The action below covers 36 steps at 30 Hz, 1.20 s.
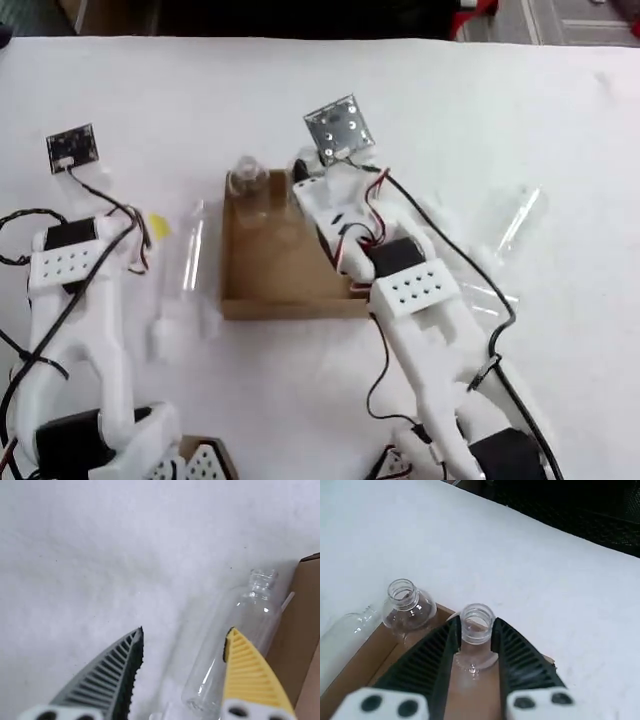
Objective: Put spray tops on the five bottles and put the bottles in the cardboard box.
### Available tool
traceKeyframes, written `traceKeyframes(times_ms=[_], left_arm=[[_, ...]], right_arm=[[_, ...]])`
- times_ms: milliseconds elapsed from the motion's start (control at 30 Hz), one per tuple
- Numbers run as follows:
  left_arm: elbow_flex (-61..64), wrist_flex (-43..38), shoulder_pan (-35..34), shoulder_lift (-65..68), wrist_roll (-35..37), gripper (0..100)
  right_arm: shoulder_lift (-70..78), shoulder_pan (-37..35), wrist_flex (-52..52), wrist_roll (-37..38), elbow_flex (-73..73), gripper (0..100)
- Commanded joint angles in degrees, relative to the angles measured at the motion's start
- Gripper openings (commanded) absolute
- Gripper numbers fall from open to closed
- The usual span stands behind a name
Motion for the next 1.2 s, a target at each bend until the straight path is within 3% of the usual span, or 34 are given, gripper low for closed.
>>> traceKeyframes(times_ms=[0, 267, 567, 1167], left_arm=[[-0.4, -1.3, -0.4, -1.9, 0.6, 24], [-0.4, -1.4, -0.3, -1.9, 0.6, 24], [-0.4, -1.4, -0.3, -1.9, 0.6, 24], [-0.4, -1.4, -0.3, -1.9, 0.6, 24]], right_arm=[[-2.3, -1.2, -5.4, 0.2, 2.0, 1.6], [-1.7, -1.6, -14.7, 0.4, 6.6, 1.6], [8.6, -1.3, -15.2, 3.8, 1.4, 1.6], [10.3, -1.3, -20.4, 4.0, 2.6, 1.6]])
